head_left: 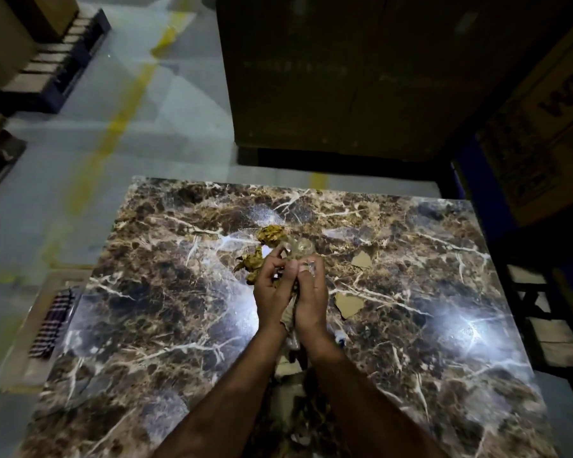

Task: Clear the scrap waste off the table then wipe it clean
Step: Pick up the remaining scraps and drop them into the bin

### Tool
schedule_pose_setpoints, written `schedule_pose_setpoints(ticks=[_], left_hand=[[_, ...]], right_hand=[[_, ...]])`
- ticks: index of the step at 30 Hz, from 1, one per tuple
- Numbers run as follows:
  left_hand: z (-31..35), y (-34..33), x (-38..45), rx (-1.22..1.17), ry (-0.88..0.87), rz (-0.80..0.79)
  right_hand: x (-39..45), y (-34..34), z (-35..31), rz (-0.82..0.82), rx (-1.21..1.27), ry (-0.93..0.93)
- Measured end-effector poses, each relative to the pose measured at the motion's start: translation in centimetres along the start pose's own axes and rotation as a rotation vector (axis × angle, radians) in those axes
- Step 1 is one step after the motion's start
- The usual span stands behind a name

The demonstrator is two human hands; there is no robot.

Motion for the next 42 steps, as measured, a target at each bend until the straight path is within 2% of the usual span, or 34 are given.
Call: schedule_pose_setpoints(ticks=[3,8,13,21,26,34,42], left_hand=[[1.3,-0.8,-0.5,-0.006,-0.068,0.006],[4.9,-2.9,-1.2,-0.017,-0.211,-0.093],[7.0,-4.5,-2.6,-0.05,-0.242,-0.055],[12.0,-6.9,-5.4,-0.1,-0.43,-0.028],[14.2,-6.5,-6.6,-0.097,-0.536,0.072],[16.6,2.1,-10.5,-0.059,-0.638,0.378],[20.2,18.2,-18.7,-0.052,-0.776,0.681]], right_hand=[[-0.1,0.8,-1.0,0.047,0.059,-0.046],[-1.3,3.0,-5.9,0.112,0.172,0.19],[-1.8,4.7,-8.5,0.013,0.186,0.265],[-3.8,7.3,-12.6,-0.037,0.286,0.367],[-4.8,7.1,-14.5,-0.136,0.304,0.429],[-11.0,0.6,-15.2,-0.434,0.277,0.507],[-24.7,-11.0,-14.2,-0.78,0.278,0.511]])
Point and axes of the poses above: each hand's wrist, its own x-axis towards the middle knuckle, its own y-axis out of the back of the hand, z = x × y, the point moved 3 cm from there along x, towards the middle knuckle, and after that the axes turned 11 degrees about -x, right-handed, at the moved point
